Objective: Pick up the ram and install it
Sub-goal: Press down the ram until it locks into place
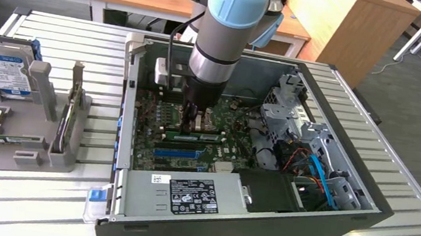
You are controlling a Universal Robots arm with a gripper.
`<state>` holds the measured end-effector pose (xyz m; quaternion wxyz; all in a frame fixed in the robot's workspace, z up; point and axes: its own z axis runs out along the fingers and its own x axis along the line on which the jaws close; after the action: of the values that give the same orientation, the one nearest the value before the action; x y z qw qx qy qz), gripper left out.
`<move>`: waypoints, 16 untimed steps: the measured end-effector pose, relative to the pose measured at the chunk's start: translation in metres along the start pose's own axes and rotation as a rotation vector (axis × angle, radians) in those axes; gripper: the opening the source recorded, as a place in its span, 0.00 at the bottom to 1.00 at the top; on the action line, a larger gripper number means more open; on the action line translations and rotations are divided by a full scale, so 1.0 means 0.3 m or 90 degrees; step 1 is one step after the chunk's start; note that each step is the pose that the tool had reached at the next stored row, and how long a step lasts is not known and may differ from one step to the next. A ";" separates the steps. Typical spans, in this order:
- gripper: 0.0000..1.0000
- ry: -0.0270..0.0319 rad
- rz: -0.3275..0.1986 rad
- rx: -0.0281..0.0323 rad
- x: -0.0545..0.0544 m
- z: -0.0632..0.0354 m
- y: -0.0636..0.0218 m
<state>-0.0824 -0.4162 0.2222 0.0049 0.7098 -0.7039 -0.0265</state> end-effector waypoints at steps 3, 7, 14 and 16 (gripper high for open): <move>0.11 0.0004 0.000 -0.0002 0.000 -0.016 0.001; 0.11 0.0003 0.000 -0.0002 -0.001 -0.042 0.002; 0.11 0.0004 0.000 -0.0002 -0.002 -0.085 0.004; 0.11 0.0004 0.000 -0.0002 -0.003 -0.096 0.004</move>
<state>-0.0825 -0.4163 0.2510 0.0052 0.7098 -0.7039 -0.0264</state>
